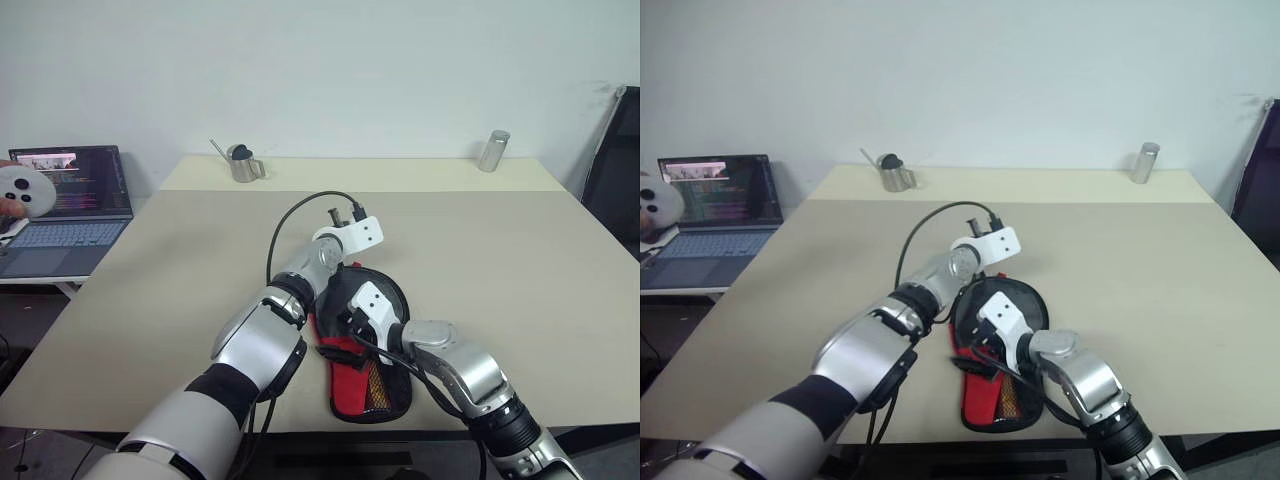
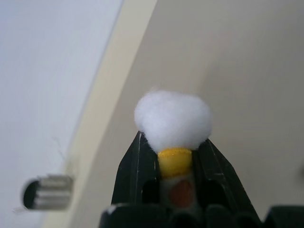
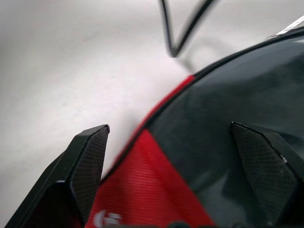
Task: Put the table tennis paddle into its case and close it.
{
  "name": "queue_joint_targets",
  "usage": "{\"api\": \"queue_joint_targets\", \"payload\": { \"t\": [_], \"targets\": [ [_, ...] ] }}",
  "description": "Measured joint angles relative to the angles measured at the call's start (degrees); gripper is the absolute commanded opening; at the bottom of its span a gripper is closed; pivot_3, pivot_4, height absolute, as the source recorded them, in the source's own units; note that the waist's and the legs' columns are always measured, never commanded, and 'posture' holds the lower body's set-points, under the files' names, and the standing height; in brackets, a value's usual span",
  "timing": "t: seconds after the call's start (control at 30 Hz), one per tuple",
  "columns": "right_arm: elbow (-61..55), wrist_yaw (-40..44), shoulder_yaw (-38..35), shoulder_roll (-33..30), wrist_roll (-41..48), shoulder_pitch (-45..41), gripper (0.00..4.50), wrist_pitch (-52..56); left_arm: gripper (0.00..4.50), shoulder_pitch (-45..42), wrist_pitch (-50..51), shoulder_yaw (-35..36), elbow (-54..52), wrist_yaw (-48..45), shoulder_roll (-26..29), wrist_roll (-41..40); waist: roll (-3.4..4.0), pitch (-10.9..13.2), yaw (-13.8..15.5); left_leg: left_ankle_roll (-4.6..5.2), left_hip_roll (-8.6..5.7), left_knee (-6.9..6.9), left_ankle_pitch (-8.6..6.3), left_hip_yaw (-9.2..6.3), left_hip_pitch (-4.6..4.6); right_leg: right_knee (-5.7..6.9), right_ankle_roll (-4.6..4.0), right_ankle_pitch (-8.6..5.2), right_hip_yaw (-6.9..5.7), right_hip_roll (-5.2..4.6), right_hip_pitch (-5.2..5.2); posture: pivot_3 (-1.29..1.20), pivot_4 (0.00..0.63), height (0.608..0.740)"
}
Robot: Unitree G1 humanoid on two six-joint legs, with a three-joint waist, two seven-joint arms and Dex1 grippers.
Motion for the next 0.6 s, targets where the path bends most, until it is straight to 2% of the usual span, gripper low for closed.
{"api": "queue_joint_targets", "payload": {
  "t": [0.2,0.37,0.6],
  "targets": [
    [-2.57,-1.19,0.00,1.18,0.15,1.23,4.50,2.92,0.40,-0.61,-1.20,-4.22,0.92,4.95,-1.44,5.48,-0.01,0.01,0.11,0.00,-0.02,0.00,0.00,-0.02,-0.03,-0.01,0.01,-0.01,-0.01,0.00,-0.01,0.00,0.150,0.740],
    [-3.70,-1.31,0.37,2.04,0.56,1.47,4.50,5.04,0.40,-1.49,-6.67,-7.77,1.07,8.69,-4.97,9.08,-0.01,0.01,0.66,0.00,-0.03,0.00,0.00,-0.03,-0.05,-0.03,0.02,-0.01,-0.03,-0.01,-0.01,0.00,0.150,0.740],
    [-5.40,-2.49,0.38,2.63,1.72,1.94,4.50,7.40,0.40,-1.39,-10.74,-10.42,1.11,9.55,-6.10,11.90,0.01,0.01,1.38,0.00,-0.05,-0.01,0.00,-0.01,-0.07,-0.04,0.05,-0.03,-0.04,-0.01,-0.03,0.00,0.150,0.740]
  ]
}}
